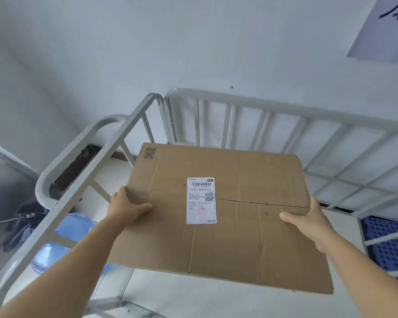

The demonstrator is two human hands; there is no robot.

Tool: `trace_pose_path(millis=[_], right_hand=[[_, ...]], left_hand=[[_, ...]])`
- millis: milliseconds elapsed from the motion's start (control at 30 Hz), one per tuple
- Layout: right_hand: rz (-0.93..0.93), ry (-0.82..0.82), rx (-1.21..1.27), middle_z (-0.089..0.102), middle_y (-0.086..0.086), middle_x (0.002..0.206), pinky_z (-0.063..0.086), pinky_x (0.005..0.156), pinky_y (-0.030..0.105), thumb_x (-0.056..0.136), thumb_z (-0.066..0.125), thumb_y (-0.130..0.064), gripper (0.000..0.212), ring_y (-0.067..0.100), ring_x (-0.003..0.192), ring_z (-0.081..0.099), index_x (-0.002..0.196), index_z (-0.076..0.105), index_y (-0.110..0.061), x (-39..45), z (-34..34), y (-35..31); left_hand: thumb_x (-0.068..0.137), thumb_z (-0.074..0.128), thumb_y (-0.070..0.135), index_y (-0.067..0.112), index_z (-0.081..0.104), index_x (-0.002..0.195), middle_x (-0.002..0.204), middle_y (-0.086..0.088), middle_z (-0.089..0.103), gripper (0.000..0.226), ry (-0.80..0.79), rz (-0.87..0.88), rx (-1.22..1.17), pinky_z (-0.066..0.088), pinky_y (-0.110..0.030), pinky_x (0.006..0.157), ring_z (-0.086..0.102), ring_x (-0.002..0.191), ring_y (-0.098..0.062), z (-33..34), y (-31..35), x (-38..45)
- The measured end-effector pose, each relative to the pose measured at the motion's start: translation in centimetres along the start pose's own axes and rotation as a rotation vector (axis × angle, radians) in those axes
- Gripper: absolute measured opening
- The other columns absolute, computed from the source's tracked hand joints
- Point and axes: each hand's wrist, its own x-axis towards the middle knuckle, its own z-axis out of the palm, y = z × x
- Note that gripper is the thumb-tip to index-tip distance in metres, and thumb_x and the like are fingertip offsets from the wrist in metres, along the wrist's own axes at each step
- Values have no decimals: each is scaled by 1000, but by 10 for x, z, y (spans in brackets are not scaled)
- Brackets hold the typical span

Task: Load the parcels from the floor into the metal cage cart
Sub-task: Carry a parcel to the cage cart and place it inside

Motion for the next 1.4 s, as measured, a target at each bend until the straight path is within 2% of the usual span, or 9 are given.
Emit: trace_pose_path(millis=[133, 400, 533, 700, 833, 967, 1167, 1300, 1400], right_hand=[[75, -30, -14, 58, -1, 124, 46, 95, 42, 71, 85, -29, 91, 25, 110, 55, 143, 29, -28, 35, 24, 11], [209, -65, -1, 51, 1, 134, 43, 98, 43, 73, 84, -27, 94, 27, 119, 51, 146, 24, -26, 109, 70, 58], [258, -68, 11, 50, -2, 132, 42, 99, 41, 76, 83, -22, 94, 26, 119, 51, 147, 22, -25, 144, 90, 80], [327, -96, 50, 55, 1, 133, 47, 100, 49, 76, 83, -21, 89, 27, 115, 56, 145, 27, -29, 195, 116, 102], [379, -113, 72, 50, -2, 140, 43, 104, 51, 72, 85, -27, 101, 27, 123, 53, 149, 20, -34, 228, 134, 121], [400, -136, 78, 45, -1, 147, 40, 106, 56, 63, 89, -30, 111, 28, 127, 50, 148, 18, -37, 267, 153, 144], [376, -115, 70, 47, -2, 143, 41, 106, 55, 70, 86, -21, 101, 28, 126, 50, 147, 21, -31, 302, 185, 156], [369, -122, 70, 44, -4, 146, 40, 107, 55, 63, 88, -25, 111, 27, 130, 48, 148, 17, -33, 318, 202, 167], [343, -136, 68, 49, -4, 142, 42, 105, 54, 62, 88, -23, 106, 26, 127, 51, 144, 22, -31, 328, 213, 171]], left_hand=[[67, 85, 35, 13, 22, 150, 143, -11, 35, 107, -27, -47, 54, 44, -43, 99, 44, 125, -31, 24, -7, 33], [69, 84, 33, 12, 22, 150, 141, -11, 40, 104, -138, -81, 155, 41, -41, 101, 44, 127, -30, 90, -11, 101], [51, 87, 37, 16, 44, 131, 121, -4, 56, 93, -198, -100, 98, 49, -43, 92, 57, 108, -26, 122, -21, 136], [31, 80, 53, 16, 46, 128, 118, -5, 59, 109, -219, -128, 91, 54, -48, 87, 60, 106, -27, 168, -51, 190], [50, 90, 38, 11, 37, 139, 130, -9, 53, 107, -209, -114, 142, 49, -47, 93, 53, 116, -31, 196, -49, 213], [65, 88, 25, 12, 26, 145, 135, -10, 47, 102, -198, -121, 191, 46, -46, 94, 48, 121, -32, 231, -59, 244], [66, 87, 22, 10, 33, 137, 130, -10, 48, 90, -189, -105, 198, 45, -38, 84, 50, 116, -30, 269, -77, 283], [65, 87, 20, 11, 40, 119, 120, -10, 51, 72, -175, -92, 210, 44, -38, 76, 50, 101, -26, 286, -89, 302], [66, 86, 19, 10, 39, 119, 120, -9, 50, 71, -168, -88, 221, 43, -39, 75, 48, 97, -24, 296, -97, 311]])
